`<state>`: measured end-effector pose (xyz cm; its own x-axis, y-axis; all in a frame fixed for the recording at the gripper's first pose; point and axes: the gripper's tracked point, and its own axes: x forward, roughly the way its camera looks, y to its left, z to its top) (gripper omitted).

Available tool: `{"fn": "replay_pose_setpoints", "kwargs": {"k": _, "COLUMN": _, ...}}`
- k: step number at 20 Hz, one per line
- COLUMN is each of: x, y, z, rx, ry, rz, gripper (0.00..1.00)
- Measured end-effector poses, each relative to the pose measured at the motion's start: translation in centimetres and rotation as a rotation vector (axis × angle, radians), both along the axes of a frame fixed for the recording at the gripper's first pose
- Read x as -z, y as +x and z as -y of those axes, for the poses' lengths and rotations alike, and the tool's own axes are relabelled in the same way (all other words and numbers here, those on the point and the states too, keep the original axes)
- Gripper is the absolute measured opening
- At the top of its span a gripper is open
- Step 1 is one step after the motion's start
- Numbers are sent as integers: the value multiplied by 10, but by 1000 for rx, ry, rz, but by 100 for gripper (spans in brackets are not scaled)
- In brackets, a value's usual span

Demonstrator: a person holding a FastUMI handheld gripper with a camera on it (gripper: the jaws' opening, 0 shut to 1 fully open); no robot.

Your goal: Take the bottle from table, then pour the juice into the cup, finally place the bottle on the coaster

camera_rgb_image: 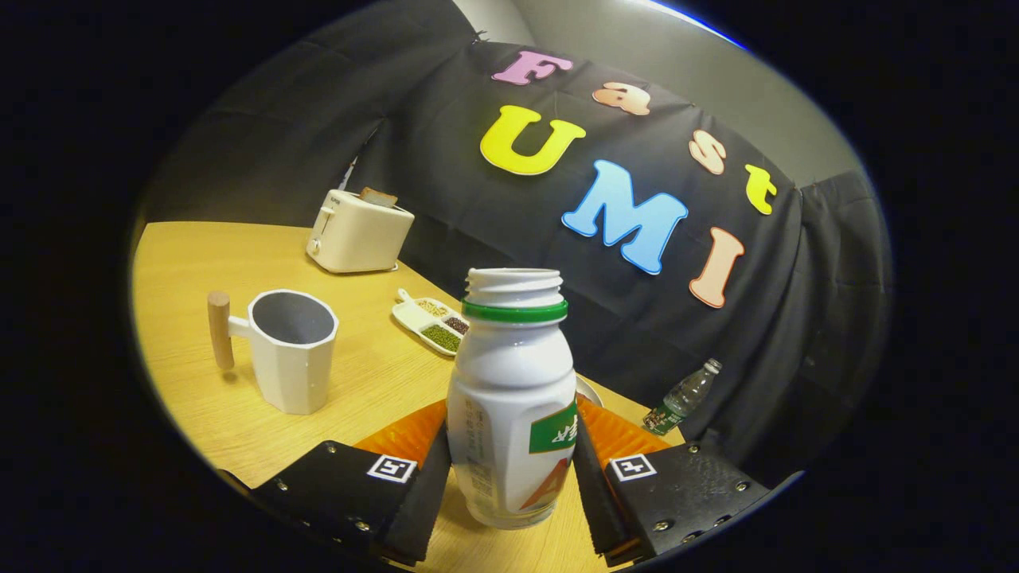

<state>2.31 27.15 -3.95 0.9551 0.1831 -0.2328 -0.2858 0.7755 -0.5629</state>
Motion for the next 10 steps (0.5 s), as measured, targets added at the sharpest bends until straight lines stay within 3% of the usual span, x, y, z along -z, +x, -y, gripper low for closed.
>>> {"fn": "replay_pose_setpoints", "kwargs": {"k": 10, "x": 8, "y": 8, "z": -17, "rx": -46, "ry": -135, "rz": -1, "gripper": 74}}
